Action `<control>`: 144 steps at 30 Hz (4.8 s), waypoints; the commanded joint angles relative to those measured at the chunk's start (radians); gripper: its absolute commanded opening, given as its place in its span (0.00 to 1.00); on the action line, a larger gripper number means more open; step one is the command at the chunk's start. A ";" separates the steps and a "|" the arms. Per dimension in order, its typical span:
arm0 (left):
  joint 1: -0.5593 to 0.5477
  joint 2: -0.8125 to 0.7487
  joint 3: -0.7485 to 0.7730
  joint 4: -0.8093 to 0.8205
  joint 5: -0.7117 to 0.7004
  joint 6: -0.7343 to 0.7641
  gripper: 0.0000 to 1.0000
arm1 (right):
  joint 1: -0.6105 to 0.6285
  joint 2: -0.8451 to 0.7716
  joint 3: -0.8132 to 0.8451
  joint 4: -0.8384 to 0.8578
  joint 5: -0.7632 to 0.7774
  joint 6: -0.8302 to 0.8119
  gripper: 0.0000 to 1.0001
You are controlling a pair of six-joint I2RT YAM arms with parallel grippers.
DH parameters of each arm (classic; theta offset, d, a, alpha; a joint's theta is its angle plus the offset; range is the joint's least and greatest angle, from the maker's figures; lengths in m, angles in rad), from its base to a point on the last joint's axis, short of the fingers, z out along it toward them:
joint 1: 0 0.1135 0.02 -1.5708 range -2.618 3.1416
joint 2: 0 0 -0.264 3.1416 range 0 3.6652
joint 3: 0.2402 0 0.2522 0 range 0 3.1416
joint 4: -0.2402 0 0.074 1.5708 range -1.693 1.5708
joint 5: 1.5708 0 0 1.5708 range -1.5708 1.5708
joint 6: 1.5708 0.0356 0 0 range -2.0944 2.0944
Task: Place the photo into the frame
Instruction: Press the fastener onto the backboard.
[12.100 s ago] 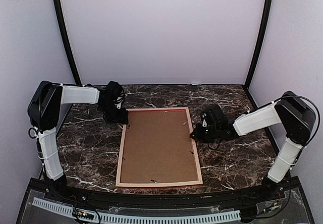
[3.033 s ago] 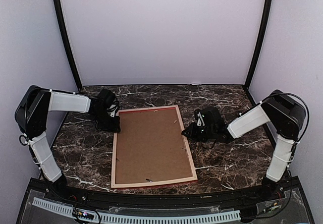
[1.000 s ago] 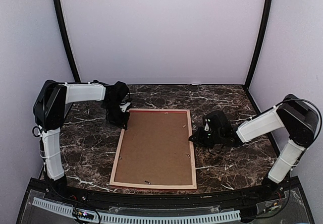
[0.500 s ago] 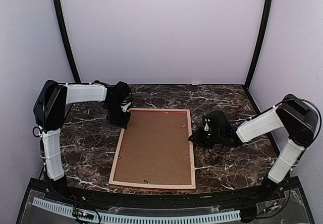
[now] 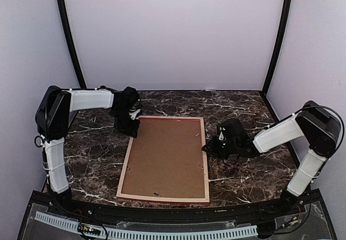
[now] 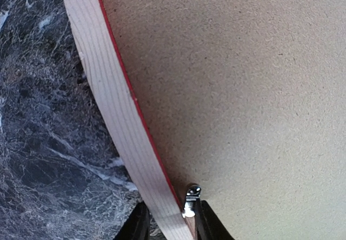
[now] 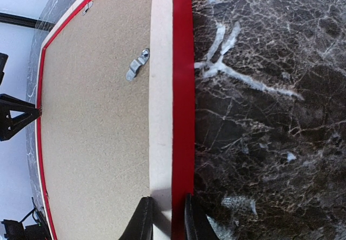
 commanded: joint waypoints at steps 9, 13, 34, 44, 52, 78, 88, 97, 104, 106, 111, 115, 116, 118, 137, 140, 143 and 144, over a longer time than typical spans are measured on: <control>-0.024 -0.083 -0.015 0.025 0.087 0.025 0.35 | 0.019 0.065 -0.044 -0.103 -0.032 0.013 0.03; -0.024 -0.071 -0.033 0.033 0.077 0.036 0.35 | 0.020 0.067 -0.045 -0.102 -0.031 0.013 0.03; -0.027 -0.036 -0.088 0.067 0.023 0.060 0.27 | 0.019 0.089 -0.047 -0.081 -0.046 0.019 0.03; -0.026 -0.036 -0.073 0.093 0.043 0.031 0.12 | 0.019 0.098 -0.043 -0.079 -0.048 0.015 0.03; -0.015 -0.045 -0.057 0.114 0.120 -0.004 0.30 | 0.019 0.107 -0.041 -0.076 -0.048 0.013 0.03; -0.002 -0.180 -0.243 0.197 0.162 -0.073 0.39 | 0.016 0.101 0.091 -0.253 -0.043 -0.076 0.03; -0.004 -0.312 -0.461 0.352 0.218 -0.202 0.34 | -0.019 0.125 0.266 -0.462 0.039 -0.208 0.09; -0.004 -0.360 -0.516 0.369 0.165 -0.184 0.44 | -0.013 0.056 0.322 -0.550 0.069 -0.194 0.33; -0.004 -0.373 -0.537 0.386 0.174 -0.194 0.33 | -0.013 0.083 0.412 -0.623 0.101 -0.241 0.46; -0.004 -0.366 -0.538 0.394 0.177 -0.197 0.30 | -0.018 0.107 0.444 -0.635 0.125 -0.263 0.49; -0.004 -0.329 -0.524 0.394 0.168 -0.194 0.24 | -0.044 0.188 0.555 -0.665 0.124 -0.327 0.53; -0.004 -0.311 -0.498 0.383 0.154 -0.183 0.20 | -0.061 0.259 0.651 -0.704 0.119 -0.368 0.56; -0.004 -0.307 -0.496 0.381 0.151 -0.182 0.20 | -0.064 0.273 0.670 -0.711 0.123 -0.373 0.56; -0.004 -0.305 -0.495 0.382 0.152 -0.185 0.19 | -0.070 0.296 0.693 -0.713 0.125 -0.376 0.56; -0.005 -0.287 -0.486 0.403 0.156 -0.203 0.17 | -0.085 0.374 0.746 -0.723 0.113 -0.362 0.46; -0.005 -0.286 -0.485 0.401 0.155 -0.202 0.17 | -0.089 0.365 0.734 -0.729 0.110 -0.382 0.41; -0.005 -0.283 -0.484 0.398 0.150 -0.202 0.18 | -0.102 0.353 0.730 -0.743 0.081 -0.417 0.37; -0.005 -0.283 -0.485 0.397 0.149 -0.201 0.18 | -0.110 0.347 0.726 -0.743 0.067 -0.426 0.36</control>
